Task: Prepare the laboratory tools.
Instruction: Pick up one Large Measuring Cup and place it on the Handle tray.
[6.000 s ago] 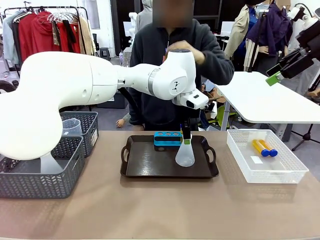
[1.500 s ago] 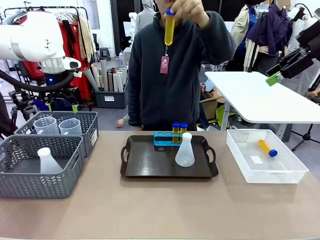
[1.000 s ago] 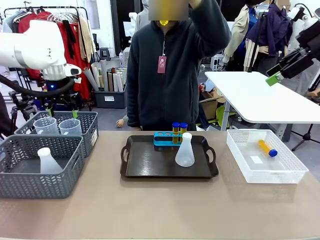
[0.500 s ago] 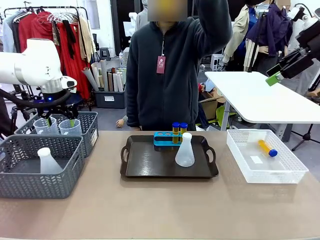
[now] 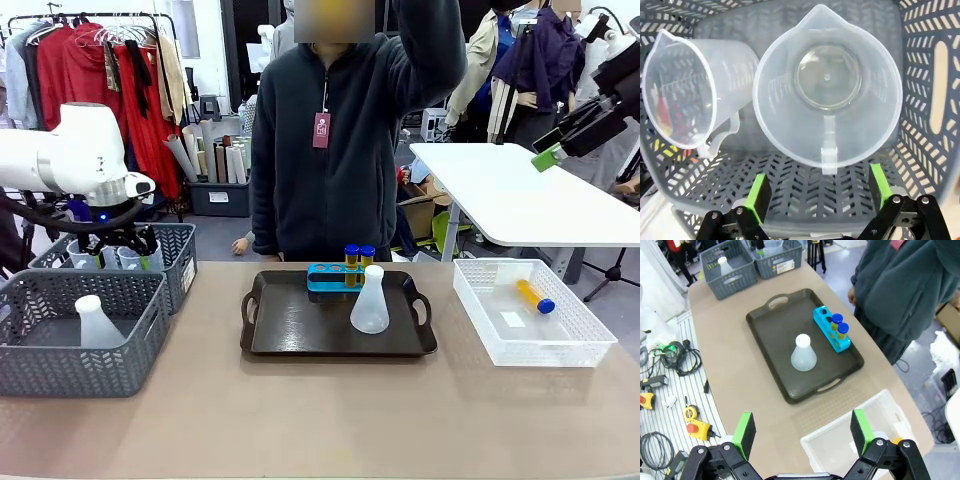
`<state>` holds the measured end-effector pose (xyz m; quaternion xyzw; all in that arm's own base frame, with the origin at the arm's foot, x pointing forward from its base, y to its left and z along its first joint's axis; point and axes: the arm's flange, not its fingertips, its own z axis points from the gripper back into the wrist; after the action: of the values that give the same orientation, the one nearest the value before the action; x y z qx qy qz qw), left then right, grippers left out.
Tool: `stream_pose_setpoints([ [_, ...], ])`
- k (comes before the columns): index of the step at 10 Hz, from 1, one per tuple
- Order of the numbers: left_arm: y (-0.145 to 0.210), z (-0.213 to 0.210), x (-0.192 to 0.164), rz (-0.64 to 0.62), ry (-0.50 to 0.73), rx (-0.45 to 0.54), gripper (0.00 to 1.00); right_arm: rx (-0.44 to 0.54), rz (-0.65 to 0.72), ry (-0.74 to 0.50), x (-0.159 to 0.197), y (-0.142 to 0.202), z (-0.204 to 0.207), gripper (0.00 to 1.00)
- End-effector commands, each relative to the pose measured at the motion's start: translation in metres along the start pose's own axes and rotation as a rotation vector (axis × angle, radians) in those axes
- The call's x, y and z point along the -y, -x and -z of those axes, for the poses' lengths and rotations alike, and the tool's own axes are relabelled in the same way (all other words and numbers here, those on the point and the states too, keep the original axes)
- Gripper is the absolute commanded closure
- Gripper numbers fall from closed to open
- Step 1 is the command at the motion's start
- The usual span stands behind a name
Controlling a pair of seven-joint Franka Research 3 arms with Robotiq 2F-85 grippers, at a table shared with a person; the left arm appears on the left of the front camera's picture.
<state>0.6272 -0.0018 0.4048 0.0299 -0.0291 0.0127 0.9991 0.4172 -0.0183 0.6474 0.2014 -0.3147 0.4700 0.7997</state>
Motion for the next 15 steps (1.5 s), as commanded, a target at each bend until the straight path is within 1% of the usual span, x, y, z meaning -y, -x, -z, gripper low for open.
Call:
stream_pose_setpoints([
  [1,0.003,0.013,-0.004,-0.01,0.003,0.033,0.0,0.017,-0.002,-0.008,0.0,-0.002,0.0,0.0],
  [3,0.0,0.024,-0.004,-0.002,0.02,0.037,0.0,0.017,-0.002,-0.008,0.0,-0.002,0.0,0.0],
  [4,-0.001,0.028,-0.003,-0.005,0.027,0.04,0.03,0.017,-0.002,-0.008,0.0,-0.002,0.0,0.0],
  [5,-0.001,0.03,-0.002,0.006,0.023,0.05,0.14,0.017,-0.002,-0.008,0.0,-0.002,0.0,0.0],
  [9,-0.001,0.029,-0.004,0.003,0.026,0.05,0.91,0.017,-0.002,-0.008,0.0,-0.002,0.0,0.0],
  [10,-0.001,0.029,-0.004,0.0,0.03,0.049,1.0,0.017,-0.002,-0.008,0.0,-0.002,0.0,0.0],
  [13,0.0,0.024,-0.006,-0.005,0.038,0.051,1.0,0.017,-0.002,-0.008,0.0,-0.002,0.0,0.0],
  [15,0.001,0.012,-0.005,0.0,0.041,0.062,1.0,0.017,-0.002,-0.008,0.0,-0.002,0.0,0.0],
])
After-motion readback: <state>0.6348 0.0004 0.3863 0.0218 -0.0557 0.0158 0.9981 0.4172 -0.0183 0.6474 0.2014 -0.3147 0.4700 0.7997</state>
